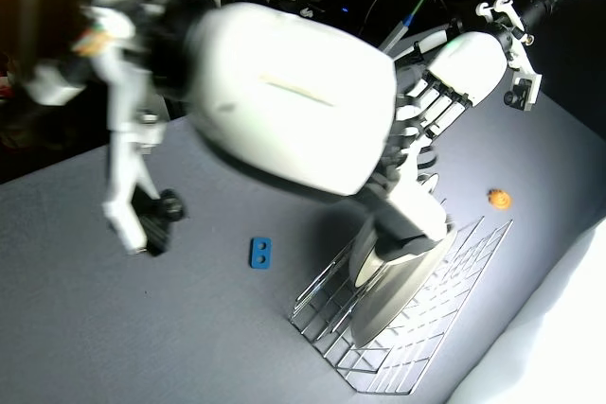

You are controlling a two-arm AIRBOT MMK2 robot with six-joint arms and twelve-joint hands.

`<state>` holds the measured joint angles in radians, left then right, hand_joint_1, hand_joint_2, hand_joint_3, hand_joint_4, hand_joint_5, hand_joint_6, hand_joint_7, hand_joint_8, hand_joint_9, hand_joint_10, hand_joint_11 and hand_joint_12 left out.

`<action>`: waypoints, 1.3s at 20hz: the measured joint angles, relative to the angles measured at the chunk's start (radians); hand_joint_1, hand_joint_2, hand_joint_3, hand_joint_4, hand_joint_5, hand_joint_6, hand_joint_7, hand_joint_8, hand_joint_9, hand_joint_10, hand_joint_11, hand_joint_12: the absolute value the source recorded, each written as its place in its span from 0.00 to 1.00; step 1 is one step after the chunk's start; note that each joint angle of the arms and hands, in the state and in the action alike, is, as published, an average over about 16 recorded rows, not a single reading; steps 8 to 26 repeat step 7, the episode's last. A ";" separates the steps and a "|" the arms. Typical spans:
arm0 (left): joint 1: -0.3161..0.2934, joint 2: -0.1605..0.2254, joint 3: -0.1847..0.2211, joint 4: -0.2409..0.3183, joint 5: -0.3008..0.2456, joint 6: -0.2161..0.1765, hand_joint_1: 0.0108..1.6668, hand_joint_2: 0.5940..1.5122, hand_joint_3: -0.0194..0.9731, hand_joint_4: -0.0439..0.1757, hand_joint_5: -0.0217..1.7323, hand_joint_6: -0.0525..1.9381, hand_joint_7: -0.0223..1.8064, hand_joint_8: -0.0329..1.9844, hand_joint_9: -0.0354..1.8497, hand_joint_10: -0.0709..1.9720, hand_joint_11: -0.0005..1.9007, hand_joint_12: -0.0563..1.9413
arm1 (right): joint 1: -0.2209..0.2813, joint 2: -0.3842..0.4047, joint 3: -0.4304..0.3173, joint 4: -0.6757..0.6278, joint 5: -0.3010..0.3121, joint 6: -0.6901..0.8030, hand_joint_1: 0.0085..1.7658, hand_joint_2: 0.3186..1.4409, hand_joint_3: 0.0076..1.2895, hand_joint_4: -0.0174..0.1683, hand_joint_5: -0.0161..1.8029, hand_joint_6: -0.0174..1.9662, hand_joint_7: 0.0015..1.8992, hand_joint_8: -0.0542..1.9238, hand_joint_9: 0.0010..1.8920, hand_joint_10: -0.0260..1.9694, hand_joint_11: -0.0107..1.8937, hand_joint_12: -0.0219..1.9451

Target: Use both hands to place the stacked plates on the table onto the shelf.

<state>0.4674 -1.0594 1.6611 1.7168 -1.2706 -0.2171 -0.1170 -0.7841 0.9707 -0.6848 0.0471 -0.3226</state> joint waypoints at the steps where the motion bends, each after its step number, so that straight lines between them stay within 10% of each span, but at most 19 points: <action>1: 0.000 0.000 0.000 -0.001 0.000 0.000 0.00 0.54 0.04 0.21 0.02 0.03 0.02 0.01 0.03 0.04 0.01 0.03 | -0.004 0.020 -0.012 0.001 0.004 -0.003 0.63 0.59 0.00 0.11 0.47 0.04 0.50 0.04 0.49 0.06 0.26 0.63; 26: 0.000 0.001 0.000 -0.004 0.000 -0.002 0.00 0.54 0.04 0.21 0.02 0.03 0.02 0.01 0.03 0.04 0.01 0.03 | -0.025 0.100 -0.050 0.004 0.024 0.004 0.63 0.60 0.00 0.11 0.48 0.04 0.50 0.04 0.49 0.06 0.26 0.63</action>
